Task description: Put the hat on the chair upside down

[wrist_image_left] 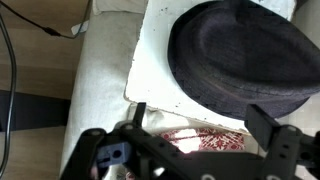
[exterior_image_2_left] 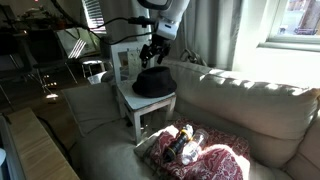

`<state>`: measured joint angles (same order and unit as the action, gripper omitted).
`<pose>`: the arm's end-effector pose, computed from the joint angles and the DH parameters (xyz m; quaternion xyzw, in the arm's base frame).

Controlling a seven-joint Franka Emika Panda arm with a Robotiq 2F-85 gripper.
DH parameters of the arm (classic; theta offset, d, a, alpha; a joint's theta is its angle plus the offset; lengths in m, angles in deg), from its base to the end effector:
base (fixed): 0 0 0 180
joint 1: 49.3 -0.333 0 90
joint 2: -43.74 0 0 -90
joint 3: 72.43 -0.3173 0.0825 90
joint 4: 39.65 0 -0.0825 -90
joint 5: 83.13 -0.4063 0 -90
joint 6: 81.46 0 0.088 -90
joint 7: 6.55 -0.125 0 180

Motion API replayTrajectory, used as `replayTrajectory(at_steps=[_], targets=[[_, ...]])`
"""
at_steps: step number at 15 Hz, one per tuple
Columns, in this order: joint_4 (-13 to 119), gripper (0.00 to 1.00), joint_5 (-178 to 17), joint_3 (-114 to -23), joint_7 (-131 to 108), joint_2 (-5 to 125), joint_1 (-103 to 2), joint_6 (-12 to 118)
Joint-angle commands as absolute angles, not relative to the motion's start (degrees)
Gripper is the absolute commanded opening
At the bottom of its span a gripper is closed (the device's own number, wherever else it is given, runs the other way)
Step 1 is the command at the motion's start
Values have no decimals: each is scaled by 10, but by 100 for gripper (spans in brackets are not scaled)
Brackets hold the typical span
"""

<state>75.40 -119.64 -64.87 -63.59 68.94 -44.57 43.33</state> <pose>0.5855 -0.0963 0.1885 -0.6615 0.7114 0.1900 0.1424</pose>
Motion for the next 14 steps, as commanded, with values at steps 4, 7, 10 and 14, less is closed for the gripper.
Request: replayTrajectory(at_steps=[4, 7, 10, 14], targets=[[740, 100, -1199, -641, -684, 718, -439, 437], [736, 100, -1213, -633, -743, 750, -428, 447], [735, 100, -1246, -635, -792, 782, -416, 456], [729, 100, -1315, -667, -742, 815, -386, 423]])
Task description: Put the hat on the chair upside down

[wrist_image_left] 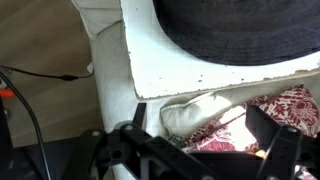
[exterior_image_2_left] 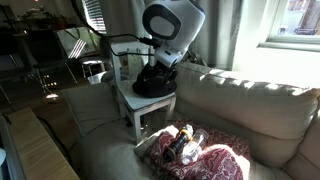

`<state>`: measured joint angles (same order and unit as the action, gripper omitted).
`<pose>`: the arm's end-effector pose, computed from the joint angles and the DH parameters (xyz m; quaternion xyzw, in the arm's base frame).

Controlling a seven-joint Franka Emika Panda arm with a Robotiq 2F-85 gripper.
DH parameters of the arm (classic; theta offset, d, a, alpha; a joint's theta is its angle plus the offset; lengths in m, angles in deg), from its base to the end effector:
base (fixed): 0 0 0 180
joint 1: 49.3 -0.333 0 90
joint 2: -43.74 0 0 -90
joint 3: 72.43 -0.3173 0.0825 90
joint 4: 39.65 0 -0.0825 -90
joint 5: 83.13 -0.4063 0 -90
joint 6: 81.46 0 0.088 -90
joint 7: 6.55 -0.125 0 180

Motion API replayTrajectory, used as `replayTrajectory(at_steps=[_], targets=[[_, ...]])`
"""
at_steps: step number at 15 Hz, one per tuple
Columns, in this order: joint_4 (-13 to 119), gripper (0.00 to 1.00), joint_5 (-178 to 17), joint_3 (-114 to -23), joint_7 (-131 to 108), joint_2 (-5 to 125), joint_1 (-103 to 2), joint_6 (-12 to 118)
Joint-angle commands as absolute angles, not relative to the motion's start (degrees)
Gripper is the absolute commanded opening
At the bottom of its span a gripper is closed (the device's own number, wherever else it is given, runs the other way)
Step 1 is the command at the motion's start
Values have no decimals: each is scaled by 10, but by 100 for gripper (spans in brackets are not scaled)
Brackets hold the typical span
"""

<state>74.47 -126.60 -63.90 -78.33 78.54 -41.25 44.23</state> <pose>0.5579 -0.1349 0.0995 -0.4765 0.8353 0.2534 0.1053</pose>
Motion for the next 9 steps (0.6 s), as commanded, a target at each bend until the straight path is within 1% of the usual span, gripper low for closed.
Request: replayTrajectory(at_steps=[1, 3, 9], targets=[[728, 100, -1329, -676, -705, 824, -379, 417], [727, 100, -1363, -688, -632, 841, -369, 407], [715, 100, -1409, -686, -478, 888, -375, 382]])
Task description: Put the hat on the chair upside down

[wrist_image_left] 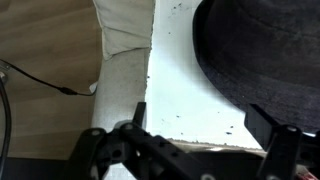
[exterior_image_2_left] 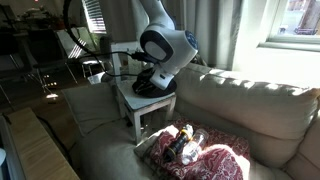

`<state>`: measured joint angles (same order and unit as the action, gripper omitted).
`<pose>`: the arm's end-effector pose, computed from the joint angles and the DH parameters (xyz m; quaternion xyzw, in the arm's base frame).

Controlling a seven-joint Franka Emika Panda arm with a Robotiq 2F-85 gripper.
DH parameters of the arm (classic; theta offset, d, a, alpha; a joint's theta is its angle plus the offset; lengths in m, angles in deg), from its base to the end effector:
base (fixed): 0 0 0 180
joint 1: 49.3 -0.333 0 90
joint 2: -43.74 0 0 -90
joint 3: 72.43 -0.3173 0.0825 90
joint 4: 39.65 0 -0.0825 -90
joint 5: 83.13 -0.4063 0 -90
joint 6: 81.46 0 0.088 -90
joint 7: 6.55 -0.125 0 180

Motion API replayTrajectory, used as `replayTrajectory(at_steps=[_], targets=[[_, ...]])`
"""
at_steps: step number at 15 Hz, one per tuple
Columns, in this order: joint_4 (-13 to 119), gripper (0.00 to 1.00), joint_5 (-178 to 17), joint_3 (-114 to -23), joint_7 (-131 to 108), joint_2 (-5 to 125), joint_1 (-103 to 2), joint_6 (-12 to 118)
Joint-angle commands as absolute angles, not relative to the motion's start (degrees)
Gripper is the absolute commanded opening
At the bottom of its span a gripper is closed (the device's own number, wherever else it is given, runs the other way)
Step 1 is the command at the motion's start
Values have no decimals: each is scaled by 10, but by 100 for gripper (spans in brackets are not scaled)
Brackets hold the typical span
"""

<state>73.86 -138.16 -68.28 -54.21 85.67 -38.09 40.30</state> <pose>0.5366 -0.1009 0.0352 -0.5526 0.7429 0.3193 0.2020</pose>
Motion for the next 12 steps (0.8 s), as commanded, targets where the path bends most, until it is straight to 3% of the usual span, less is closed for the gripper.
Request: replayTrajectory(at_steps=[1, 12], targets=[[711, 100, -1416, -686, -463, 895, -377, 378], [693, 100, -1444, -681, -415, 914, -393, 387]])
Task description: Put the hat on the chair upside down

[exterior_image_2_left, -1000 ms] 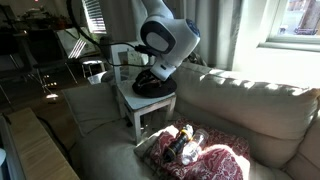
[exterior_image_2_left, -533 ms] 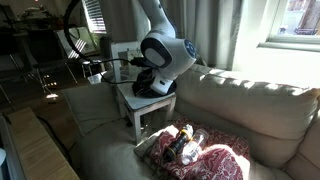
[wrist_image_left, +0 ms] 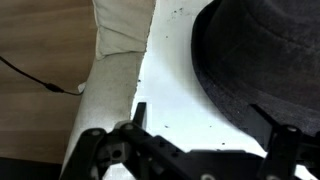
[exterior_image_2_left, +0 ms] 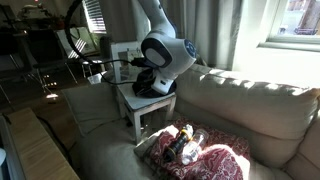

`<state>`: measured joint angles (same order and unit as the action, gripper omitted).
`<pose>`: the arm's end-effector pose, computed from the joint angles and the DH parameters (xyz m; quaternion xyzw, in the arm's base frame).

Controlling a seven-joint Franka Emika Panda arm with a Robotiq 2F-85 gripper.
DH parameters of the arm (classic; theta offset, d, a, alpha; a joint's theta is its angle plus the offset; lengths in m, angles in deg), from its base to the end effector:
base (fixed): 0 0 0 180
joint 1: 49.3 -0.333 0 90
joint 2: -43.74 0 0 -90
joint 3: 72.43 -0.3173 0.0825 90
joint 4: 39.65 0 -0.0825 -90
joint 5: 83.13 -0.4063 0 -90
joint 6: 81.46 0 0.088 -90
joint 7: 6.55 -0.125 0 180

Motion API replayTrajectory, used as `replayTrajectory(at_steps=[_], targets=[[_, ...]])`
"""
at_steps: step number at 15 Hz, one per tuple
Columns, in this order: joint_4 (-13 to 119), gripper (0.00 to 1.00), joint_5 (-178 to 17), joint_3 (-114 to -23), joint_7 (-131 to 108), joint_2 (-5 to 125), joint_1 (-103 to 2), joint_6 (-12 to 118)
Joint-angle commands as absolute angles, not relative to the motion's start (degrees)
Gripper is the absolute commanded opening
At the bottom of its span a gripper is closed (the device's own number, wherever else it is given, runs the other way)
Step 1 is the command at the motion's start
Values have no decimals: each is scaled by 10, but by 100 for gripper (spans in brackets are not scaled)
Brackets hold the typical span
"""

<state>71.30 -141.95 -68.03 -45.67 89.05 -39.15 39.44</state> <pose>0.5436 -0.0911 0.0164 -0.5872 0.7067 0.3151 0.2379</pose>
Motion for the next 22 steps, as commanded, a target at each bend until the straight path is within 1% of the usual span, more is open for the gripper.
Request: replayTrajectory(at_steps=[1, 4, 5, 6, 7, 8, 9, 10, 11, 12, 13, 15, 16, 18, 19, 20, 21, 22], targets=[[690, 100, -1446, -681, -404, 918, -394, 387], [681, 100, -1456, -681, -366, 930, -394, 389], [677, 96, -1462, -682, -355, 934, -392, 390], [674, 87, -1469, -683, -343, 939, -392, 389], [672, 86, -1477, -684, -332, 942, -392, 391], [669, 77, -1485, -685, -321, 947, -392, 391], [665, 69, -1492, -685, -311, 951, -393, 393], [663, 68, -1497, -684, -303, 955, -395, 396], [661, 71, -1501, -683, -296, 958, -396, 398], [658, 79, -1505, -683, -288, 962, -397, 401], [656, 80, -1509, -681, -281, 964, -398, 405], [650, 94, -1528, -685, -255, 968, -393, 413], [649, 93, -1536, -685, -245, 970, -393, 415], [645, 75, -1549, -685, -227, 974, -394, 420], [643, 65, -1553, -684, -220, 976, -395, 422], [641, 59, -1557, -683, -215, 979, -397, 425], [640, 49, -1561, -683, -211, 980, -397, 427], [639, 41, -1564, -682, -208, 982, -397, 428]])
